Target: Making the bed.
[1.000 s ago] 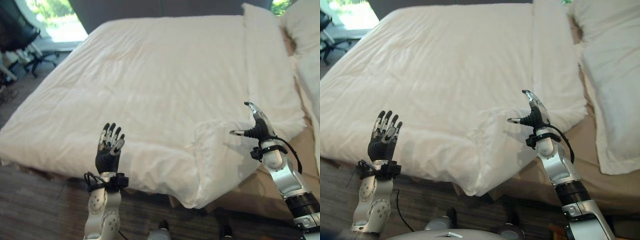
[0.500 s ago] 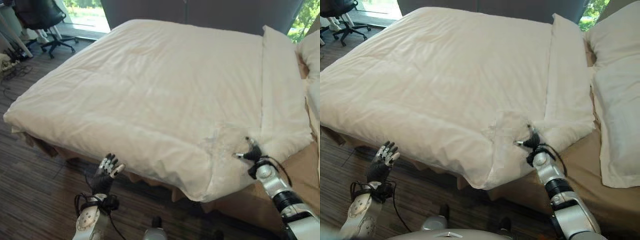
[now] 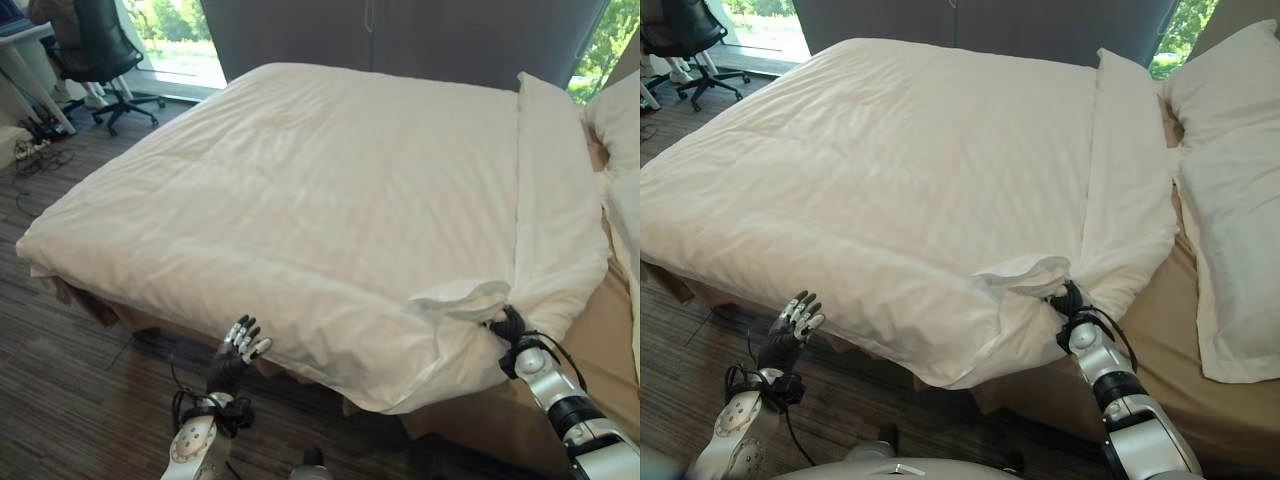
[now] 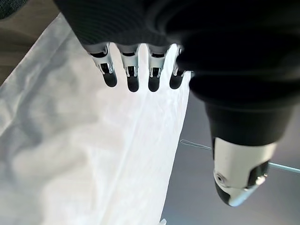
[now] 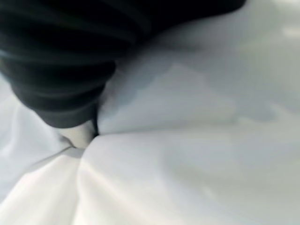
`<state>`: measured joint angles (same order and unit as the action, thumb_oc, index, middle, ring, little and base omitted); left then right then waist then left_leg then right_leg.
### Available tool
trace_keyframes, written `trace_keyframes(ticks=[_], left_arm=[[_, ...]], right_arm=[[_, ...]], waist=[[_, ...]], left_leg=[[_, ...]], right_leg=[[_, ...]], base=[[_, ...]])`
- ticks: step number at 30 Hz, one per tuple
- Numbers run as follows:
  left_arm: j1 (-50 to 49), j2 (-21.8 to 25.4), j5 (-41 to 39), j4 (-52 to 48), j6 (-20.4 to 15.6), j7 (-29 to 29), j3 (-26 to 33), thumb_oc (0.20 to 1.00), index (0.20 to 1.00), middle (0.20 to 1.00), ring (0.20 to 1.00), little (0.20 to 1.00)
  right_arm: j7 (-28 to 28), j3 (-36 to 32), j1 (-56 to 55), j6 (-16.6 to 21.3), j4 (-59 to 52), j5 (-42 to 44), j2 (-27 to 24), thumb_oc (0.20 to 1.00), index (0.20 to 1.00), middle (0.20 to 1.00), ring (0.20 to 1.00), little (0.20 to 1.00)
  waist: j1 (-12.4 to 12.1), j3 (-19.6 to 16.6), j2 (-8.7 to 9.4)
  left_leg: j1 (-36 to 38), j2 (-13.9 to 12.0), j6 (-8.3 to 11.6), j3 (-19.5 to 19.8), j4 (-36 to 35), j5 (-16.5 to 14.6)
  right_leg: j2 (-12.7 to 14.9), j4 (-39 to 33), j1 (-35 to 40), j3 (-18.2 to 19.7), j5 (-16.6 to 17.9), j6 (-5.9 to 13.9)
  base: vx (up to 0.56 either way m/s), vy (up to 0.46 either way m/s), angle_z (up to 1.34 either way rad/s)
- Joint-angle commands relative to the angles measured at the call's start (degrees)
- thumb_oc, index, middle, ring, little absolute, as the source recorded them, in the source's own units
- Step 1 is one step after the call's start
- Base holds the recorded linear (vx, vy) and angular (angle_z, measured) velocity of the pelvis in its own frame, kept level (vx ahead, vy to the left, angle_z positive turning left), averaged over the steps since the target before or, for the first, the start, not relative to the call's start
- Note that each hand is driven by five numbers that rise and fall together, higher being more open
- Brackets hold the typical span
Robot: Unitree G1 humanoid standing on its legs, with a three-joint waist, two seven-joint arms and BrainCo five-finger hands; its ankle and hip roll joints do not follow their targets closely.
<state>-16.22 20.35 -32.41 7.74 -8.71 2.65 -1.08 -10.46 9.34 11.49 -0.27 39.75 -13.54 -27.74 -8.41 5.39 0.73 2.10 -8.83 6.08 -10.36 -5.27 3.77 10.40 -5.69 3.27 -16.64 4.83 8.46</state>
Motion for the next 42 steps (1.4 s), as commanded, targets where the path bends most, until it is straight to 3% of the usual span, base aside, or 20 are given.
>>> trace_keyframes(ticks=[1, 5, 8, 9, 10, 16, 19, 22, 27, 29, 32, 33, 35, 37, 39, 42], left_arm=[[0.8, -1.0, 2.0, -1.7, -1.8, 0.2, 4.7, 1.0, 1.0, 1.0, 1.0, 1.0], [0.0, -1.6, 2.6, -2.1, -1.6, 0.9, 5.0, 1.0, 1.0, 1.0, 1.0, 1.0], [0.0, -1.7, 3.8, -2.7, -1.2, 1.6, 4.5, 1.0, 1.0, 1.0, 1.0, 1.0], [0.3, -1.7, 3.9, -2.8, -1.3, 1.6, 4.1, 1.0, 1.0, 1.0, 1.0, 1.0], [0.7, -1.6, 4.1, -2.8, -1.4, 1.5, 3.6, 1.0, 1.0, 1.0, 1.0, 1.0], [3.5, -1.8, 5.0, -3.7, -1.3, 1.8, -0.2, 1.0, 1.0, 1.0, 1.0, 1.0], [4.8, -1.8, 4.4, -3.8, -0.5, 3.5, -2.1, 1.0, 1.0, 1.0, 1.0, 1.0], [4.7, -1.9, 3.2, -4.3, -0.1, 5.3, -2.1, 1.0, 1.0, 1.0, 1.0, 1.0], [5.0, -1.5, 1.1, -4.3, 0.4, 6.7, -1.4, 1.0, 1.0, 1.0, 1.0, 1.0], [5.2, -1.2, 0.4, -4.1, 0.1, 6.7, -0.9, 1.0, 1.0, 1.0, 1.0, 1.0], [4.9, -0.1, -1.2, -4.5, -0.2, 6.6, 0.3, 1.0, 1.0, 1.0, 1.0, 1.0], [5.0, -0.1, -1.2, -4.5, -0.2, 6.6, 0.2, 1.0, 1.0, 1.0, 1.0, 1.0], [4.1, 0.6, -1.8, -5.0, 0.2, 6.5, 1.0, 1.0, 1.0, 1.0, 1.0, 1.0], [2.3, 0.8, -1.6, -5.9, 0.7, 6.3, 2.5, 1.0, 1.0, 1.0, 1.0, 1.0], [0.9, 0.2, -1.3, -6.3, 1.0, 6.0, 4.2, 1.0, 1.0, 1.0, 1.0, 1.0], [-0.6, -0.2, -2.1, -6.2, 0.4, 6.0, 6.0, 1.0, 1.0, 1.0, 1.0, 1.0]], right_arm=[[1.4, -4.4, -8.2, -0.2, -4.7, -0.5, -3.5, 0.2, 0.2, 0.2, 0.2, 0.2], [3.3, -7.0, -15.2, 0.8, -9.6, -1.5, -3.4, 0.2, 0.2, 0.2, 0.2, 0.2], [5.8, -5.1, -19.5, 1.4, -10.4, -5.1, -2.5, 0.2, 0.2, 0.2, 0.2, 0.2], [6.4, -4.3, -20.0, 1.5, -9.5, -5.1, -1.7, 0.373, 0.373, 0.373, 0.373, 0.373], [6.6, -2.9, -20.2, 1.6, -7.4, -5.3, -0.7, 1.0, 1.0, 1.0, 1.0, 1.0], [6.9, 9.8, -16.7, -1.2, 22.1, -16.3, 6.5, 1.0, 1.0, 1.0, 1.0, 1.0], [11.5, 12.2, -15.6, -5.1, 38.4, -18.8, 8.9, 1.0, 1.0, 1.0, 1.0, 1.0], [13.2, 11.4, -15.9, -6.3, 42.0, -19.5, 7.1, 1.0, 1.0, 1.0, 1.0, 1.0], [14.6, 7.6, -15.4, -5.8, 42.7, -17.3, 0.0, 1.0, 1.0, 1.0, 1.0, 1.0], [14.5, 5.7, -15.3, -4.6, 40.6, -14.2, -2.8, 1.0, 1.0, 1.0, 1.0, 1.0], [15.5, 0.3, -17.2, -1.3, 32.1, -7.8, -12.0, 1.0, 1.0, 1.0, 1.0, 1.0], [15.5, 0.1, -17.4, -1.4, 31.9, -7.8, -12.1, 1.0, 1.0, 1.0, 1.0, 1.0], [17.4, -3.8, -21.6, -0.1, 19.7, -5.3, -18.5, 1.0, 1.0, 1.0, 1.0, 1.0], [19.4, -12.4, -29.3, 0.4, -2.9, -4.7, -27.0, 1.0, 1.0, 1.0, 1.0, 1.0], [21.1, -24.0, -38.9, 0.4, -22.9, -3.1, -31.1, 1.0, 1.0, 1.0, 1.0, 1.0], [21.9, -41.3, -50.2, 1.3, -34.8, 2.5, -36.8, 1.0, 1.0, 1.0, 1.0, 1.0]], waist=[[3.6, 3.5, 2.64], [5.4, 3.5, 3.48], [6.4, 3.7, 4.14], [6.7, 3.8, 4.28], [6.9, 3.9, 4.46], [7.1, 4.4, 4.38], [6.5, 4.1, 4.04], [6.2, 3.9, 4.08], [6.2, 3.6, 4.91], [6.3, 3.5, 5.29], [6.9, 3.6, 5.92], [6.9, 3.4, 5.9], [7.7, 3.4, 6.42], [9.1, 3.1, 6.8], [10.5, 2.8, 6.92], [11.8, 1.8, 6.89]], left_leg=[[-0.6, -1.2, 0.86, 0.5, 0.3, 0.1], [-0.1, -1.3, 0.59, -0.7, 0.3, -0.4], [0.5, -1.4, 0.34, -1.9, 0.3, -0.8], [0.6, -1.4, 0.28, -2.2, 0.3, -0.9], [0.8, -1.4, 0.21, -2.6, 0.3, -1.0], [1.5, -1.0, 0.03, -2.9, 0.3, -1.2], [1.5, -0.6, 0.0, -2.2, 0.3, -1.4], [1.4, -0.3, -0.08, -1.8, 0.3, -1.4], [1.1, -0.2, -0.07, -1.8, 0.3, -1.4], [1.0, -0.3, -0.04, -1.8, 0.3, -1.2], [1.1, -0.6, 0.19, -2.1, 0.3, -1.0], [0.8, -0.6, 0.16, -2.1, 0.3, -0.8], [0.9, -0.7, 0.22, -2.4, 0.3, -1.0], [0.8, -0.8, 0.23, -2.8, 0.3, -1.0], [0.9, -0.9, 0.19, -3.3, 0.3, -1.3], [1.3, -1.0, 0.35, -3.9, 0.3, -1.4]], right_leg=[[1.1, 0.7, -0.5, 0.5, -0.7, 0.72], [1.0, 0.7, -1.1, 1.8, -0.2, 0.86], [0.9, 0.7, -1.8, 3.1, 0.3, 1.01], [0.9, 0.7, -1.9, 3.5, 0.5, 1.01], [0.9, 0.7, -2.1, 3.9, 0.6, 1.03], [0.9, 0.7, -1.9, 4.8, 0.8, 0.97], [1.3, 0.7, -1.4, 4.3, 0.6, 1.11], [1.7, 0.7, -1.2, 4.0, 0.7, 1.24], [1.8, 0.7, -1.6, 4.2, 0.9, 1.41], [1.7, 0.7, -1.8, 4.3, 0.9, 1.44], [1.3, 0.7, -2.0, 4.7, 1.0, 1.57], [1.3, 0.7, -2.3, 4.8, 1.1, 1.52], [1.2, 0.7, -2.5, 5.1, 1.2, 1.65], [1.1, 0.7, -2.9, 5.5, 1.4, 1.79], [1.0, 0.7, -3.2, 6.0, 1.5, 1.97], [0.9, 0.7, -3.6, 6.5, 1.7, 2.17]], base=[[0.0, 0.0, 0.0], [-0.03, 0.026, -0.15], [-0.03, 0.017, -0.34], [-0.04, 0.029, -0.35], [-0.03, 0.032, -0.26], [-0.02, 0.024, -0.09], [0.0, 0.028, 0.11], [0.0, 0.019, 0.14], [-0.02, 0.011, 0.09], [0.0, 0.0, 0.0], [0.0, 0.0, 0.0], [0.0, 0.0, 0.0], [0.0, 0.014, -0.06], [0.0, 0.039, -0.11], [0.01, 0.052, -0.15], [0.02, 0.046, -0.22]])
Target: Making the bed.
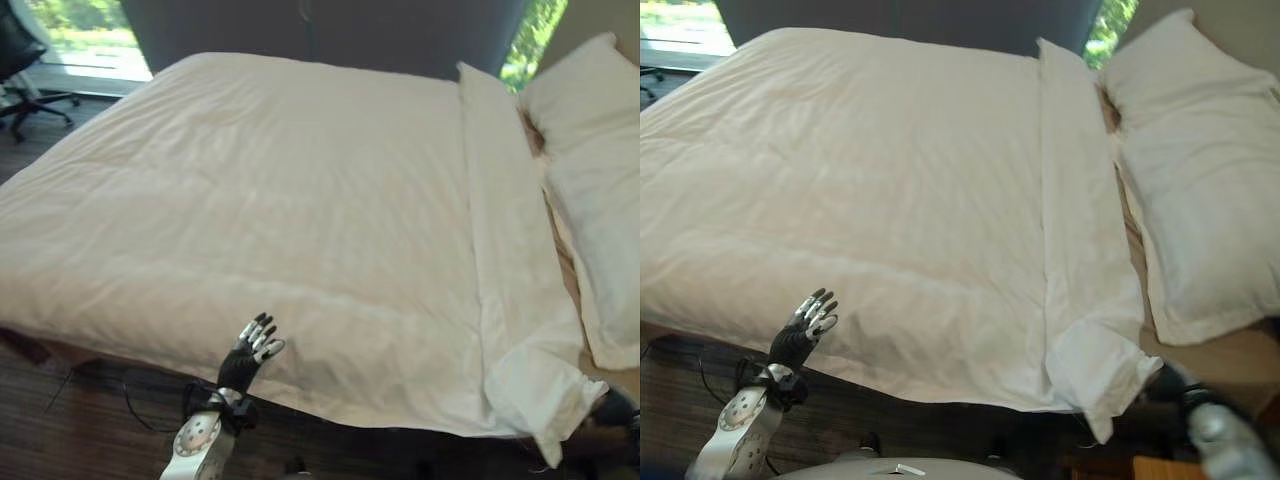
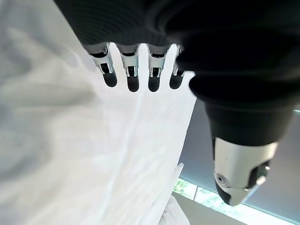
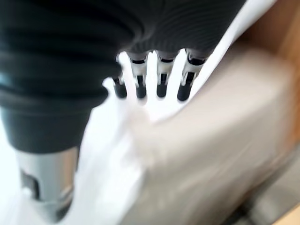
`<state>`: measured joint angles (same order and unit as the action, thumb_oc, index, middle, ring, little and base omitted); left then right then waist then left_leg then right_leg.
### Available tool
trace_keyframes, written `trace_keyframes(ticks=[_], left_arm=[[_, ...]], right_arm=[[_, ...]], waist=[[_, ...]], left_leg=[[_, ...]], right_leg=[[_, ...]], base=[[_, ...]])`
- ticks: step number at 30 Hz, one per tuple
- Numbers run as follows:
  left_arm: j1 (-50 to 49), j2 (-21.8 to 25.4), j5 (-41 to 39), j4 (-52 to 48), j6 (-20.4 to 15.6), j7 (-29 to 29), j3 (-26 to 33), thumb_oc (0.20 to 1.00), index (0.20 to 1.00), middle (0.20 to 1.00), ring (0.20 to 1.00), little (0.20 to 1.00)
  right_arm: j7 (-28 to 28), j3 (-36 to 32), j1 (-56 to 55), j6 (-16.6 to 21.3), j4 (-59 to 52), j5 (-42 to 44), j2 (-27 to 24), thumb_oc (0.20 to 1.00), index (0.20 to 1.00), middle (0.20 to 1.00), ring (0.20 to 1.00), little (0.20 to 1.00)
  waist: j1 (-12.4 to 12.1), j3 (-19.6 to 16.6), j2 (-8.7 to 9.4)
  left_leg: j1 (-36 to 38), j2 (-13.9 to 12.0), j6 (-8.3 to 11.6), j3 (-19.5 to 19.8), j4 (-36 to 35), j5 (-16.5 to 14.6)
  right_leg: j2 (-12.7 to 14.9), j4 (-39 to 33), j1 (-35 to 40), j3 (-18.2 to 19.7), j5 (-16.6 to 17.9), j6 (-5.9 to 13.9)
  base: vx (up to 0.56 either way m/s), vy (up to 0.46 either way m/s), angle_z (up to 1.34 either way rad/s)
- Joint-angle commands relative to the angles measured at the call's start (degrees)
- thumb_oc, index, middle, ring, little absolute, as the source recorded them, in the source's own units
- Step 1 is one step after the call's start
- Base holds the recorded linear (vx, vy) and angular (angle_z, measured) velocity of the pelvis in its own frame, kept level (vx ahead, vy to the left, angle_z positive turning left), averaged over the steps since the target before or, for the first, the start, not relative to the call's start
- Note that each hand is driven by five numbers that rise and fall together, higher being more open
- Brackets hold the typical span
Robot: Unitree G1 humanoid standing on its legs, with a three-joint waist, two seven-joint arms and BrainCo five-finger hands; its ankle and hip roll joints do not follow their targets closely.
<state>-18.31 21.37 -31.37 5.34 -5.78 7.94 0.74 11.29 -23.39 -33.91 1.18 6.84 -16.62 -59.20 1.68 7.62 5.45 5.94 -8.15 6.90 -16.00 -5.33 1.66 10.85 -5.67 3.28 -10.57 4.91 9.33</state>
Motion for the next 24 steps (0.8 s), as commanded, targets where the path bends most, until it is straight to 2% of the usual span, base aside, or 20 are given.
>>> trace_keyframes(ticks=[1, 4, 5, 6, 9, 10, 11, 12, 13, 14, 16, 18, 20, 21, 22, 24], left_arm=[[0.8, -1.3, -3.2, -4.2, -2.6, 1.0, 4.7, 1.0, 1.0, 1.0, 1.0, 1.0], [-1.9, -1.7, -3.9, -6.1, -2.4, 1.6, 6.4, 1.0, 1.0, 1.0, 1.0, 1.0], [-3.0, -2.1, -4.5, -6.9, -2.2, 1.9, 7.2, 1.0, 1.0, 1.0, 1.0, 1.0], [-3.2, -2.4, -4.8, -7.0, -2.1, 2.0, 7.2, 1.0, 1.0, 1.0, 1.0, 1.0], [-2.6, -2.8, -4.8, -6.6, -2.0, 1.3, 6.7, 1.0, 1.0, 1.0, 1.0, 1.0], [-1.8, -2.8, -4.9, -6.4, -2.0, 0.9, 6.0, 1.0, 1.0, 1.0, 1.0, 1.0], [-1.0, -2.6, -5.2, -6.2, -2.4, 0.4, 5.2, 1.0, 1.0, 1.0, 1.0, 1.0], [-0.3, -2.3, -5.5, -6.0, -2.6, 0.0, 4.6, 1.0, 1.0, 1.0, 1.0, 1.0], [0.6, -1.4, -5.9, -5.7, -2.8, -0.6, 4.2, 1.0, 1.0, 1.0, 1.0, 1.0], [1.3, -0.8, -5.6, -5.9, -3.1, -1.6, 3.3, 1.0, 1.0, 1.0, 1.0, 1.0], [2.8, 0.3, -5.3, -5.8, -3.1, -2.6, 2.7, 1.0, 1.0, 1.0, 1.0, 1.0], [3.6, -0.3, -6.2, -6.0, -3.2, -2.9, 1.8, 1.0, 1.0, 1.0, 1.0, 1.0], [4.0, -1.3, -7.4, -5.5, -3.0, -2.2, 0.8, 1.0, 1.0, 1.0, 1.0, 1.0], [4.1, -1.2, -7.4, -5.5, -3.0, -2.2, 0.8, 1.0, 1.0, 1.0, 1.0, 1.0], [4.3, -1.7, -8.1, -5.6, -2.8, -1.7, 0.3, 1.0, 1.0, 1.0, 1.0, 1.0], [4.1, -2.1, -8.7, -5.5, -2.7, -1.1, 0.4, 1.0, 1.0, 1.0, 1.0, 1.0]], right_arm=[[0.5, -11.9, -6.5, 0.2, -4.6, 7.1, -6.4, 1.0, 1.0, 1.0, 1.0, 1.0], [2.4, -21.4, -12.1, -0.1, -11.5, 9.8, -7.6, 1.0, 1.0, 1.0, 1.0, 1.0], [1.7, -26.2, -13.1, 0.0, -13.9, 10.5, -8.2, 1.0, 1.0, 1.0, 1.0, 1.0], [0.4, -27.5, -12.4, 0.2, -14.9, 10.7, -8.3, 1.0, 1.0, 1.0, 1.0, 1.0], [-3.4, -24.1, -3.5, 0.9, -17.5, 12.2, -8.0, 1.0, 1.0, 1.0, 1.0, 1.0], [-5.3, -19.9, 2.5, 1.8, -18.6, 14.8, -7.2, 1.0, 1.0, 1.0, 1.0, 1.0], [-7.8, -14.0, 10.0, 3.4, -19.7, 21.0, -4.7, 1.0, 1.0, 1.0, 1.0, 1.0], [-9.7, -7.5, 16.9, 5.1, -20.2, 27.7, -0.3, 0.485, 0.485, 0.485, 0.485, 0.485], [-11.4, -1.1, 23.4, 7.1, -18.2, 34.8, 3.9, 0.2, 0.2, 0.2, 0.2, 0.2], [-13.3, 4.4, 28.1, 7.7, -16.1, 38.5, 9.9, 0.2, 0.2, 0.2, 0.2, 0.2], [-15.7, 9.7, 36.8, 7.9, -10.4, 42.1, 17.4, 0.2, 0.2, 0.2, 0.2, 0.2], [-18.1, 10.1, 42.3, 11.3, -4.7, 52.8, 26.1, 0.2, 0.2, 0.2, 0.2, 0.2], [-16.6, 9.4, 46.5, 14.5, -0.7, 63.5, 34.2, 0.2, 0.2, 0.2, 0.2, 0.2], [-16.3, 9.3, 46.7, 14.6, -0.5, 63.7, 34.2, 0.2, 0.2, 0.2, 0.2, 0.2], [-15.9, 8.2, 48.9, 17.3, 1.4, 69.1, 38.6, 0.2, 0.2, 0.2, 0.2, 0.2], [-15.5, 6.8, 49.6, 18.7, 2.8, 71.5, 40.6, 0.2, 0.2, 0.2, 0.2, 0.2]], waist=[[2.2, -0.7, 2.34], [2.8, -1.4, 2.27], [3.1, -1.8, 2.33], [3.0, -2.0, 2.11], [2.4, -2.2, 1.32], [2.0, -2.3, 1.02], [1.6, -2.3, 0.75], [1.3, -2.3, 0.63], [1.3, -2.2, 0.84], [0.8, -2.0, 0.26], [0.3, -1.8, -0.07], [-0.7, -1.5, -0.75], [-1.6, -1.4, -1.51], [-1.5, -1.4, -1.35], [-2.2, -1.3, -1.82], [-2.7, -1.4, -2.17]], left_leg=[[-2.8, -1.7, -0.42, 1.5, 0.3, 0.9], [-2.8, -2.0, -0.27, 0.8, 0.3, 0.8], [-2.7, -2.1, -0.28, 0.7, 0.3, 0.7], [-2.8, -2.1, -0.3, 0.6, 0.3, 0.6], [-2.3, -2.2, -0.47, 0.4, 0.3, 0.1], [-2.3, -2.3, -0.55, 0.3, 0.3, 0.1], [-2.3, -2.3, -0.62, 0.4, 0.3, 0.1], [-2.3, -2.3, -0.66, 0.4, 0.3, 0.2], [-2.4, -2.2, -0.67, 0.5, 0.3, 0.5], [-2.3, -2.2, -0.72, 0.8, 0.3, 0.2], [-2.4, -1.9, -0.86, 1.2, 0.3, 0.5], [-2.1, -1.9, -0.86, 1.5, 0.3, 0.5], [-1.7, -1.8, -0.85, 1.9, 0.3, 0.1], [-1.9, -1.8, -0.89, 1.9, 0.3, 0.4], [-1.8, -1.6, -0.93, 2.3, 0.3, 0.3], [-1.8, -1.6, -0.88, 2.6, 0.3, 0.4]], right_leg=[[0.5, 0.7, -4.1, 0.7, 2.0, 1.3], [0.4, 0.7, -4.6, 1.3, 2.1, 1.36], [0.3, 0.7, -4.7, 1.5, 2.1, 1.42], [0.4, 0.7, -4.7, 1.5, 2.2, 1.47], [0.3, 0.7, -4.4, 1.8, 2.0, 1.46], [0.3, 0.7, -4.3, 1.9, 1.9, 1.4], [0.3, 0.7, -4.3, 2.0, 1.9, 1.3], [0.3, 0.7, -4.2, 2.0, 1.8, 1.16], [0.4, 0.7, -4.3, 2.0, 2.0, 0.93], [0.3, 0.7, -4.0, 1.9, 1.7, 0.82], [0.5, 0.7, -3.9, 1.7, 1.7, 0.45], [0.7, 0.7, -3.3, 1.2, 1.3, 0.27], [0.8, 0.7, -2.4, 0.7, 0.7, 0.24], [0.9, 0.7, -2.6, 0.7, 0.9, 0.15], [0.9, 0.7, -2.2, 0.4, 0.7, 0.11], [1.1, 0.7, -1.9, -0.1, 0.5, 0.08]], base=[[0.01, 0.033, -0.41], [0.01, 0.028, -0.41], [0.03, 0.025, -0.24], [0.03, 0.016, -0.17], [0.02, 0.001, -0.04], [0.01, -0.005, -0.04], [-0.01, -0.013, -0.05], [-0.03, -0.025, -0.09], [-0.02, -0.029, -0.07], [-0.02, -0.036, -0.02], [0.02, -0.037, 0.05], [0.05, -0.039, 0.11], [0.03, -0.027, 0.2], [0.03, -0.028, 0.17], [0.03, -0.027, 0.08], [0.06, -0.04, 0.15]])
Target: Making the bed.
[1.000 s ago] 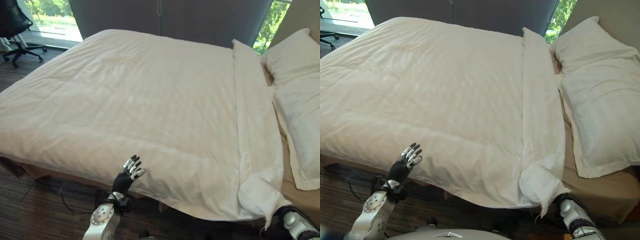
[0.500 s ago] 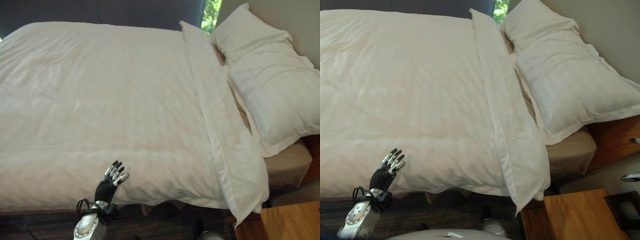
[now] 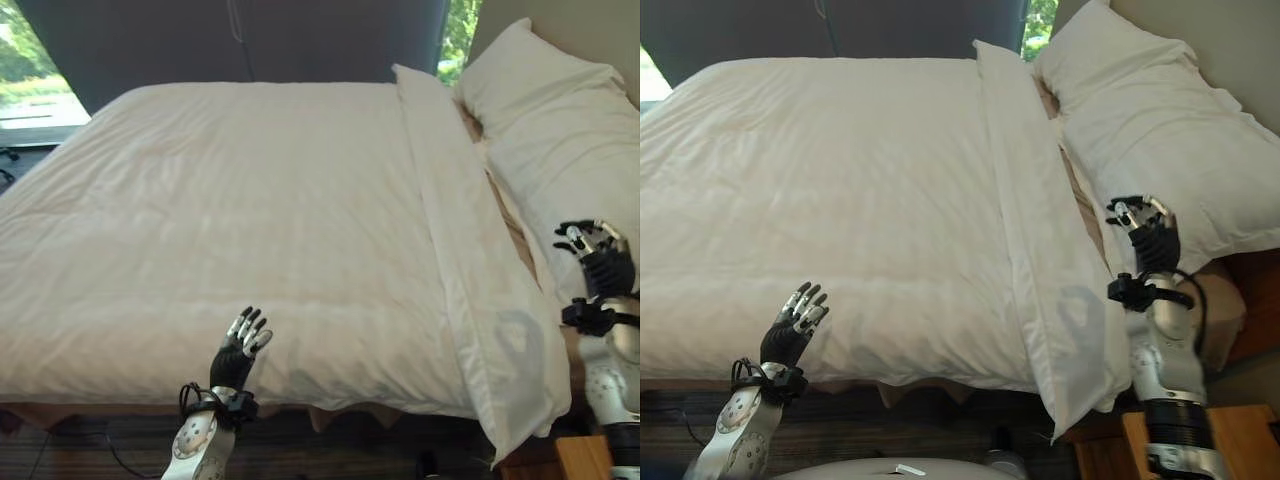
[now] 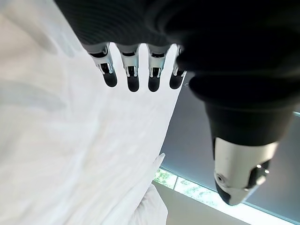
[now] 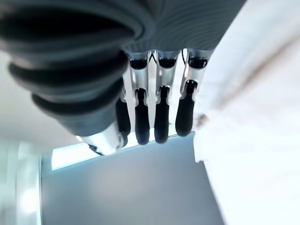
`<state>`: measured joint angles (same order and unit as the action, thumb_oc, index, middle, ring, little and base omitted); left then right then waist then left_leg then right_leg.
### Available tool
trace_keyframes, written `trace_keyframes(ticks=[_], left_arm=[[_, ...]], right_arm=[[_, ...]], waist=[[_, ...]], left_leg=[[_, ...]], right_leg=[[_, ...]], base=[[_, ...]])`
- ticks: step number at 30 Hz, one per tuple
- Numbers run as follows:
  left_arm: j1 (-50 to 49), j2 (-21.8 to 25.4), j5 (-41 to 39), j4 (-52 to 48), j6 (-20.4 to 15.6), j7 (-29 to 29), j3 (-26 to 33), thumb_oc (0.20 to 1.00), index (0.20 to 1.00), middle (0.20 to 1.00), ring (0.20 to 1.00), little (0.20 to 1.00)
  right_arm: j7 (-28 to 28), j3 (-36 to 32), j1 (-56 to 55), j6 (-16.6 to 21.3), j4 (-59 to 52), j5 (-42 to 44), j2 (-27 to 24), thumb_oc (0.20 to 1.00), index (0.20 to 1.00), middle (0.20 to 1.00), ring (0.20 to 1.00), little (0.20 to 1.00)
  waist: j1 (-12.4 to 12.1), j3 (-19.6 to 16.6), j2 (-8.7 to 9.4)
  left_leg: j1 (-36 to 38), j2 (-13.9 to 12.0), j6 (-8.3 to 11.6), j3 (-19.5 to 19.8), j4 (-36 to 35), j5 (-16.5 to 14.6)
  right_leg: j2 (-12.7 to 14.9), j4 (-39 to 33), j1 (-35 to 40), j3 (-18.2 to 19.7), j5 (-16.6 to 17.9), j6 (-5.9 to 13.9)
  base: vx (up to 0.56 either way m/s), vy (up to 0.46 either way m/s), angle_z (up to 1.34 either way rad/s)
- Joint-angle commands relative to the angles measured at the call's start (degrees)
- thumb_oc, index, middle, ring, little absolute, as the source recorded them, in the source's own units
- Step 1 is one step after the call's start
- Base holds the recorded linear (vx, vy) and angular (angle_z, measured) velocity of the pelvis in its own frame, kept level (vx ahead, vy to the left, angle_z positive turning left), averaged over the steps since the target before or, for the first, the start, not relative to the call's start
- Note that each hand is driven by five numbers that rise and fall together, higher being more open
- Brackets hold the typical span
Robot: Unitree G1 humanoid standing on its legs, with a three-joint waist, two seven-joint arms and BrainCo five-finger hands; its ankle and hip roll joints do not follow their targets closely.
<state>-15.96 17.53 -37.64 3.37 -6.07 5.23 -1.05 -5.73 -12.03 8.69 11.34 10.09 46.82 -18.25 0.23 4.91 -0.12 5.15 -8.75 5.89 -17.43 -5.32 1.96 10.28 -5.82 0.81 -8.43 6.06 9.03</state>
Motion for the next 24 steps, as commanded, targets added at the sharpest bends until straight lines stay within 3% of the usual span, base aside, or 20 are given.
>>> trace_keyframes(ticks=[1, 4, 8, 15, 24], left_arm=[[1.8, 1.0, -3.5, -2.9, -2.6, 3.0, 1.8, 1.0, 1.0, 1.0, 1.0, 1.0], [1.8, 1.4, -3.8, -2.0, -2.8, 4.2, 1.5, 1.0, 1.0, 1.0, 1.0, 1.0], [2.2, 1.5, -4.5, -0.6, -2.9, 3.9, 1.7, 1.0, 1.0, 1.0, 1.0, 1.0], [1.4, -1.1, -4.2, 0.8, -2.2, 2.5, 2.7, 1.0, 1.0, 1.0, 1.0, 1.0], [1.7, -3.7, -2.5, 1.4, -2.0, 0.6, 2.0, 1.0, 1.0, 1.0, 1.0, 1.0]], right_arm=[[2.4, -5.4, 8.2, 11.0, 1.9, 12.0, 2.6, 0.2, 0.2, 0.2, 0.2, 0.2], [2.8, -5.6, 10.0, 10.5, 8.4, 15.2, 2.3, 0.2, 0.2, 0.2, 0.2, 0.2], [2.1, -4.9, 9.8, 4.6, 24.0, 15.3, -0.6, 0.2, 0.2, 0.2, 0.2, 0.2], [2.9, -6.8, 2.9, 0.9, 30.7, 13.9, 3.6, 0.2, 0.2, 0.2, 0.2, 0.2], [4.7, -9.5, -7.2, -1.2, 33.8, 16.0, 8.6, 0.2, 0.2, 0.2, 0.2, 0.2]], waist=[[-2.2, 1.3, 2.86], [-3.0, 1.6, 2.09], [-3.8, 2.3, 0.34], [-1.8, 3.3, -1.56], [2.1, 3.8, -0.38]], left_leg=[[-1.0, -0.9, 0.28, 4.6, 0.3, 0.2], [-1.0, -0.6, 0.5, 5.0, 0.3, 0.4], [-1.2, -0.4, 0.85, 5.3, 0.3, 0.9], [-1.3, -0.4, 0.91, 4.9, 0.3, 1.0], [-0.3, -0.7, 0.79, 3.2, 0.3, 0.2]], right_leg=[[2.0, 0.8, 1.2, -2.9, -1.0, 0.34], [2.2, 0.8, 1.7, -3.7, -1.2, 0.22], [2.4, 0.8, 1.8, -4.7, -1.4, 0.17], [2.3, 0.8, 1.5, -4.3, -1.8, 0.2], [1.8, 0.8, 1.0, -2.6, -1.3, 0.41]], base=[[0.05, -0.046, 0.25], [0.05, -0.08, 0.18], [0.01, -0.05, 0.21], [0.0, -0.002, 0.03], [-0.02, 0.015, -0.12]])
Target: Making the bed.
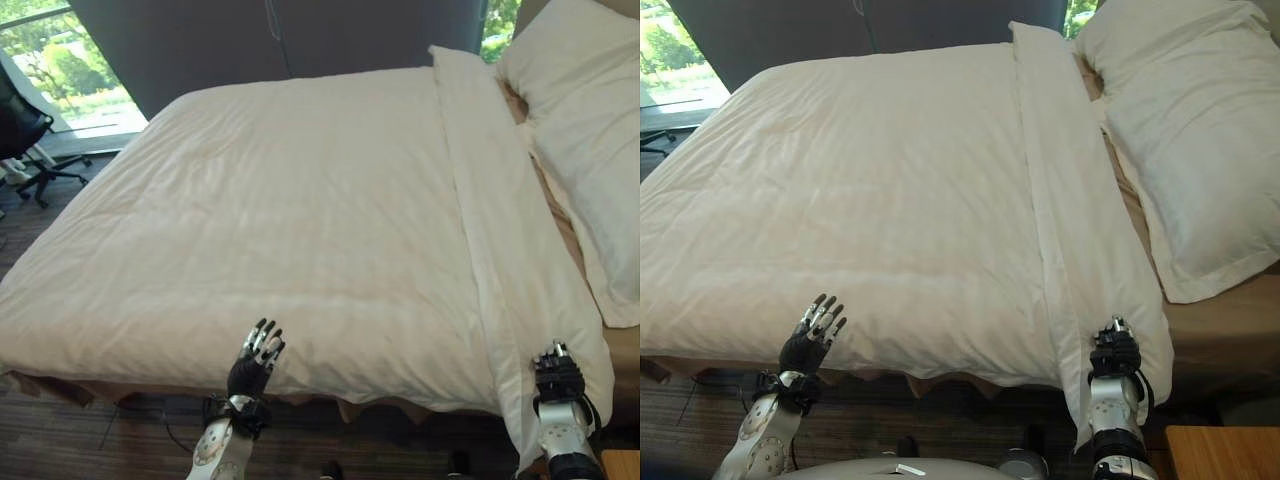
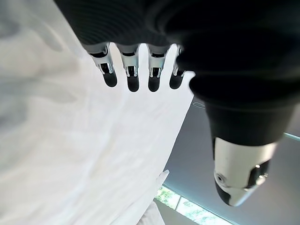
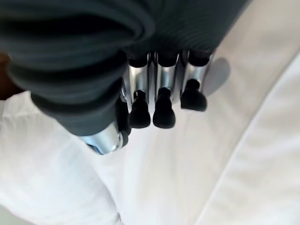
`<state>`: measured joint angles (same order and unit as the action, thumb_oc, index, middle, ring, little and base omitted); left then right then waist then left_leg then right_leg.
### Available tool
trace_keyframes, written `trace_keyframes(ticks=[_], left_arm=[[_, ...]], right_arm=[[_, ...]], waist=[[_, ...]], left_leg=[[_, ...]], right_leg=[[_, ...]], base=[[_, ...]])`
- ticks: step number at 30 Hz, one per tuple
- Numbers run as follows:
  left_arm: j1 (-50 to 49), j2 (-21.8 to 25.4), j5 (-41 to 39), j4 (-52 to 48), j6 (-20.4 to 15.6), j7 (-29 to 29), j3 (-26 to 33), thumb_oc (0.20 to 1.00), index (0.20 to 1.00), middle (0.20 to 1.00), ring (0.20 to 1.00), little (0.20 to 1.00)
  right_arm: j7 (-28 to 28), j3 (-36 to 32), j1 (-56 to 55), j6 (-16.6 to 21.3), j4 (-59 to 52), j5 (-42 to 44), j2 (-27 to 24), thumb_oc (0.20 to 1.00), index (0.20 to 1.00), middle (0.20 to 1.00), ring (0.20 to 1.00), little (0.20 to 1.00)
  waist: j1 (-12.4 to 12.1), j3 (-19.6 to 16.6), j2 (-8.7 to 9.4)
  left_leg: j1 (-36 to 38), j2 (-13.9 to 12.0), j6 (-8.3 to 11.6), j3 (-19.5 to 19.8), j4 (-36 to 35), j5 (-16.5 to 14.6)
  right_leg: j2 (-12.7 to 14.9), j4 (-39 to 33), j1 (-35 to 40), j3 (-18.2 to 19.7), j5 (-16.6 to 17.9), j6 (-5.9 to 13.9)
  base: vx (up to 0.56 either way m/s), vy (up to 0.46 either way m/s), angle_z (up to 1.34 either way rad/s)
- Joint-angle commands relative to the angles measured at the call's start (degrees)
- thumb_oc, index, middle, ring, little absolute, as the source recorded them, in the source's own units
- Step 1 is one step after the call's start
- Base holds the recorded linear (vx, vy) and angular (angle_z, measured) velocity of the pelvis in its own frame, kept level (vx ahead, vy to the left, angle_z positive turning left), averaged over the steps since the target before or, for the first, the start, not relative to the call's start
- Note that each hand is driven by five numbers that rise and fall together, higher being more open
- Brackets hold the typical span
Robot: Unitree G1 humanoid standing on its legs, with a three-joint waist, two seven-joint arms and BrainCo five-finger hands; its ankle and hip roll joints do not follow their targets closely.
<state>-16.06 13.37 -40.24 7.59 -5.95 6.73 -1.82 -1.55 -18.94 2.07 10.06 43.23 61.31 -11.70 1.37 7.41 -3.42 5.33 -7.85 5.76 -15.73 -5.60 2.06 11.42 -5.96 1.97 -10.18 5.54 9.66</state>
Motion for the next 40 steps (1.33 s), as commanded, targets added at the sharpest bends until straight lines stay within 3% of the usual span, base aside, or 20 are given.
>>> trace_keyframes(ticks=[1, 5, 6, 8, 9, 10, 11, 13, 14, 20, 27, 30, 40], left_arm=[[1.8, 0.2, 0.1, -3.0, -2.2, -1.3, 2.8, 1.0, 1.0, 1.0, 1.0, 1.0], [1.7, -0.3, 0.3, -3.7, -2.2, -2.0, 2.9, 1.0, 1.0, 1.0, 1.0, 1.0], [1.6, -0.2, 1.5, -5.1, -2.6, -3.0, 3.1, 1.0, 1.0, 1.0, 1.0, 1.0], [1.7, 0.0, 1.9, -6.0, -2.9, -3.4, 3.6, 1.0, 1.0, 1.0, 1.0, 1.0], [1.7, 0.1, 2.2, -6.6, -3.2, -3.7, 3.9, 1.0, 1.0, 1.0, 1.0, 1.0], [1.6, 0.1, 2.4, -7.3, -3.5, -3.9, 4.3, 1.0, 1.0, 1.0, 1.0, 1.0], [1.8, 0.1, 3.0, -8.5, -4.5, -4.8, 5.2, 1.0, 1.0, 1.0, 1.0, 1.0], [1.9, 0.0, 3.5, -8.8, -4.8, -5.3, 5.2, 1.0, 1.0, 1.0, 1.0, 1.0], [2.0, 0.5, 4.1, -10.1, -5.4, -5.6, 6.0, 1.0, 1.0, 1.0, 1.0, 1.0], [1.7, 1.3, 7.3, -13.1, -6.9, -7.2, 8.7, 1.0, 1.0, 1.0, 1.0, 1.0], [2.8, 4.2, 12.0, -14.4, -7.4, -6.3, 9.1, 1.0, 1.0, 1.0, 1.0, 1.0], [2.9, 5.4, 15.4, -14.6, -7.6, -5.6, 8.4, 1.0, 1.0, 1.0, 1.0, 1.0], [3.5, 7.9, 25.7, -11.7, -7.5, -5.7, 5.8, 1.0, 1.0, 1.0, 1.0, 1.0]], right_arm=[[0.5, -2.6, -1.9, -0.2, 1.3, 1.6, 2.5, 0.2, 0.2, 0.2, 0.2, 0.2], [0.2, -3.3, -4.4, -0.9, 3.0, 1.3, 3.6, 0.2, 0.2, 0.2, 0.2, 0.2], [-0.8, -3.3, -7.0, -2.4, 5.4, -2.7, 2.1, 0.2, 0.2, 0.2, 0.2, 0.2], [-2.4, -4.1, -7.7, -2.0, 3.7, -6.0, 0.3, 0.222, 0.222, 0.222, 0.222, 0.222], [-3.6, -5.0, -8.3, -1.3, 1.6, -8.1, -0.6, 0.586, 0.586, 0.586, 0.586, 0.586], [-5.4, -5.6, -9.0, -0.6, -1.3, -11.9, -2.0, 1.0, 1.0, 1.0, 1.0, 1.0], [-9.7, -6.8, -9.6, 0.9, -8.9, -21.2, -5.5, 1.0, 1.0, 1.0, 1.0, 1.0], [-12.0, -7.3, -9.8, 0.7, -13.0, -26.0, -6.6, 1.0, 1.0, 1.0, 1.0, 1.0], [-14.4, -8.1, -9.5, 1.2, -21.5, -34.8, -10.1, 1.0, 1.0, 1.0, 1.0, 1.0], [-16.6, -6.3, -7.1, -0.8, -38.3, -54.5, -14.8, 1.0, 1.0, 1.0, 1.0, 1.0], [-7.6, 5.2, -6.1, -2.1, -41.6, -58.5, -14.6, 1.0, 1.0, 1.0, 1.0, 1.0], [-5.1, 9.4, -6.7, -2.5, -39.4, -58.6, -12.0, 1.0, 1.0, 1.0, 1.0, 1.0], [-3.1, 16.8, -7.8, -3.2, -33.1, -58.3, -6.1, 1.0, 1.0, 1.0, 1.0, 1.0]], waist=[[1.3, 1.2, 3.2], [2.1, 1.2, 3.72], [3.0, 1.1, 4.84], [3.2, 0.9, 5.3], [3.2, 0.8, 5.44], [3.3, 0.7, 5.55], [3.2, 0.3, 5.78], [3.2, 0.1, 5.73], [3.0, -0.1, 5.79], [1.5, -1.3, 6.4], [-0.3, -1.7, 6.91], [-0.6, -1.8, 6.64], [-0.3, -1.8, 5.58]], left_leg=[[-0.4, -1.7, 0.9, 1.4, 0.6, 0.0], [-0.2, -1.8, 0.86, 1.2, 0.6, -0.2], [0.2, -2.0, 0.86, 1.1, 0.6, -0.4], [0.4, -2.1, 0.86, 1.2, 0.6, -0.5], [0.5, -2.1, 0.81, 1.3, 0.6, -0.6], [0.5, -2.1, 0.75, 1.4, 0.6, -0.6], [0.7, -2.0, 0.58, 1.6, 0.6, -0.7], [0.7, -2.0, 0.48, 1.7, 0.6, -0.8], [1.2, -2.0, 0.33, 1.9, 0.6, -1.4], [0.9, -1.9, -0.2, 2.3, 0.6, -1.2], [1.3, -1.9, -0.15, 3.0, 0.6, -0.9], [1.5, -1.8, -0.13, 3.3, 0.6, -0.9], [2.5, -1.8, 0.06, 3.6, 0.6, -1.0]], right_leg=[[0.6, 1.0, -0.2, -0.5, -0.7, -0.22], [0.5, 1.0, -0.2, -0.2, -0.5, -0.22], [0.2, 1.0, 0.0, 0.3, -0.3, -0.29], [0.1, 1.0, 0.1, 0.4, -0.2, -0.29], [0.1, 1.0, 0.2, 0.5, -0.2, -0.27], [0.1, 1.0, 0.2, 0.5, -0.2, -0.27], [0.2, 1.0, 0.4, 0.4, -0.2, -0.21], [0.2, 1.0, 0.3, 0.4, -0.2, -0.15], [0.3, 1.0, 0.8, 0.4, -0.4, -0.02], [0.5, 1.0, 0.8, 0.2, -0.2, -0.2], [0.6, 1.0, 2.0, -0.7, -0.5, -0.69], [0.6, 1.0, 2.5, -1.1, -0.7, -0.78], [0.8, 1.0, 3.8, -1.7, -1.2, -1.01]], base=[[-0.03, 0.015, -0.23], [-0.03, 0.015, -0.11], [-0.05, 0.031, -0.11], [-0.04, 0.028, -0.18], [-0.02, 0.021, -0.13], [-0.03, 0.03, -0.04], [-0.02, 0.031, -0.04], [0.0, 0.0, 0.0], [0.0, 0.0, 0.0], [-0.01, 0.004, 0.02], [0.0, -0.003, 0.04], [0.01, -0.011, 0.13], [0.0, -0.001, 0.01]])
